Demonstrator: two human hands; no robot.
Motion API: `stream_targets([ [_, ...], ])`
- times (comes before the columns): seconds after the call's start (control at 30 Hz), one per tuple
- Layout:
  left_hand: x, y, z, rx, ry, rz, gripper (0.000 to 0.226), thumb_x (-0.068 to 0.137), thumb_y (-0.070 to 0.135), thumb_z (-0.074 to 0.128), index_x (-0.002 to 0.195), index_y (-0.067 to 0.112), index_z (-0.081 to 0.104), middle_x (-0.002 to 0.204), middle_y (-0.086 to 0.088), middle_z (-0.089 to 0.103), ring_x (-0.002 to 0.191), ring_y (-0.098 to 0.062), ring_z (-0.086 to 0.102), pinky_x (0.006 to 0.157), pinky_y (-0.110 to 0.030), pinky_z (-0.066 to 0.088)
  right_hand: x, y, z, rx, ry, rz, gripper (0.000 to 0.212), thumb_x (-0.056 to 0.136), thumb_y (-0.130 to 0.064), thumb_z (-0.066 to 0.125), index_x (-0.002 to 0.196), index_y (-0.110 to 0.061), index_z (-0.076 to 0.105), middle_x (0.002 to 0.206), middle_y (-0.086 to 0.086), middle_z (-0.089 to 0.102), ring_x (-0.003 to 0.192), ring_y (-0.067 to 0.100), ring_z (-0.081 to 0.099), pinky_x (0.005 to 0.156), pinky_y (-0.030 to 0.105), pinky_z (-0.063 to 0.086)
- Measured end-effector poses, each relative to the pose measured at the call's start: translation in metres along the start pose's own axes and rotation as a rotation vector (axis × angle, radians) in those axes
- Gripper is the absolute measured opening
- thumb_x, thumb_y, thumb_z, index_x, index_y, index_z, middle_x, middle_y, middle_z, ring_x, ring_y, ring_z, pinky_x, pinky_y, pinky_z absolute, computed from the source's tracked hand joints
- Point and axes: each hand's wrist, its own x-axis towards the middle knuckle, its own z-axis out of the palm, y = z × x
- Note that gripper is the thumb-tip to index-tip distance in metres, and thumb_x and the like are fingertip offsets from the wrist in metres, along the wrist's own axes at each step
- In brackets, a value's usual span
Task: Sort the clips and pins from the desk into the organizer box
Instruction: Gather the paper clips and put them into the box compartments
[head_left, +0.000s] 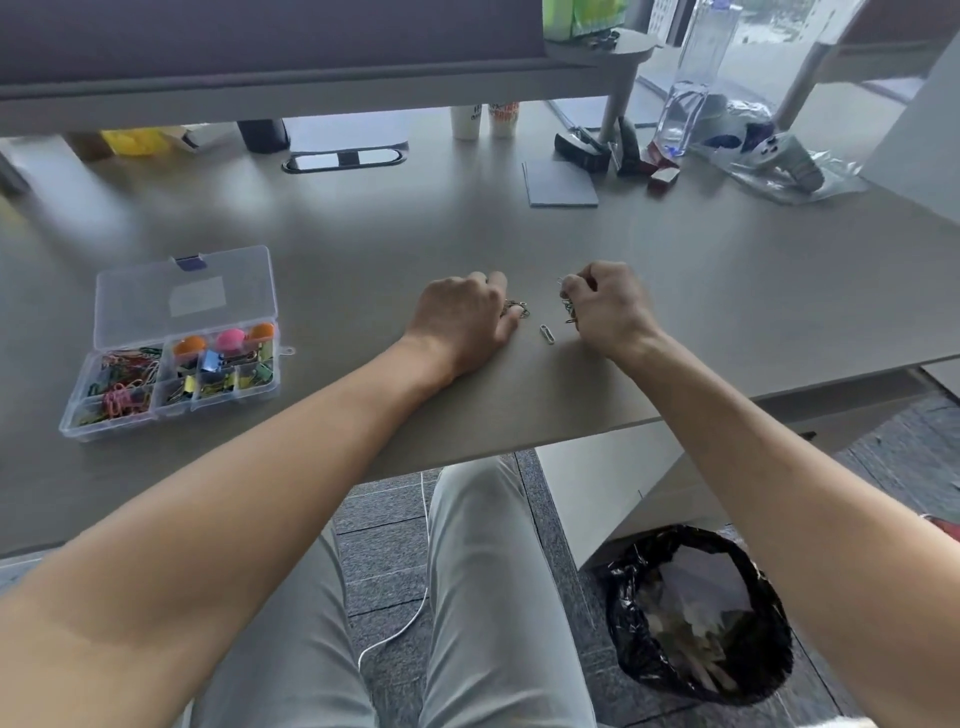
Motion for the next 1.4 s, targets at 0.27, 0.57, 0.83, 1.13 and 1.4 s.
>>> stream_targets([
  [0.27,0.012,-0.009,-0.003,-0.053,-0.026,0.029,0.038,0.104,0.039,0.041,0.103,0.007,0.061,0.103,-0.023,0.068,0.098,-0.044,0.064,0.074,-0.040,0.044,0.003,0.003,0.001,0.002,-0.043,0.019,0.027,0.101,-0.029,0.058,0.092,-0.007,0.071,0.076,0.003,0.065,0.074,0.024,0.061,0.074,0.031,0.048],
  [0.57,0.014,-0.011,0.004,-0.112,-0.011,-0.020,0.042,0.104,0.040,0.040,0.097,0.010,0.067,0.103,-0.018,0.068,0.098,-0.042,0.065,0.076,-0.040,0.046,0.001,0.000,0.006,0.030,-0.049,0.030,0.027,0.100,-0.030,0.060,0.087,-0.009,0.071,0.071,0.001,0.064,0.073,0.025,0.062,0.082,0.041,0.056],
  [0.83,0.014,-0.012,-0.002,-0.195,0.005,-0.064,0.040,0.103,0.037,0.044,0.086,0.006,0.064,0.093,-0.023,0.067,0.092,-0.043,0.063,0.069,-0.037,0.036,0.001,-0.002,0.006,0.081,-0.057,0.057,0.027,0.100,-0.029,0.060,0.081,-0.012,0.068,0.069,0.002,0.062,0.069,0.025,0.059,0.073,0.040,0.054],
  [1.13,0.012,-0.033,-0.009,-0.485,0.054,-0.268,0.052,0.099,0.036,0.050,0.055,0.011,0.039,0.056,-0.010,0.044,0.062,-0.038,0.048,0.060,-0.034,0.034,-0.006,-0.022,0.011,0.165,-0.140,0.085,0.028,0.101,-0.026,0.059,0.076,-0.015,0.065,0.062,0.002,0.056,0.054,0.024,0.052,0.055,0.034,0.045],
  [1.4,-0.021,-0.076,-0.040,-0.472,0.111,-0.358,0.051,0.099,0.029,0.052,0.054,0.010,0.037,0.060,-0.022,0.049,0.060,-0.033,0.038,0.059,-0.035,0.033,-0.030,-0.073,0.038,0.185,-0.237,-0.008,0.027,0.101,-0.023,0.058,0.078,-0.010,0.065,0.057,0.006,0.055,0.046,0.024,0.048,0.051,0.033,0.044],
])
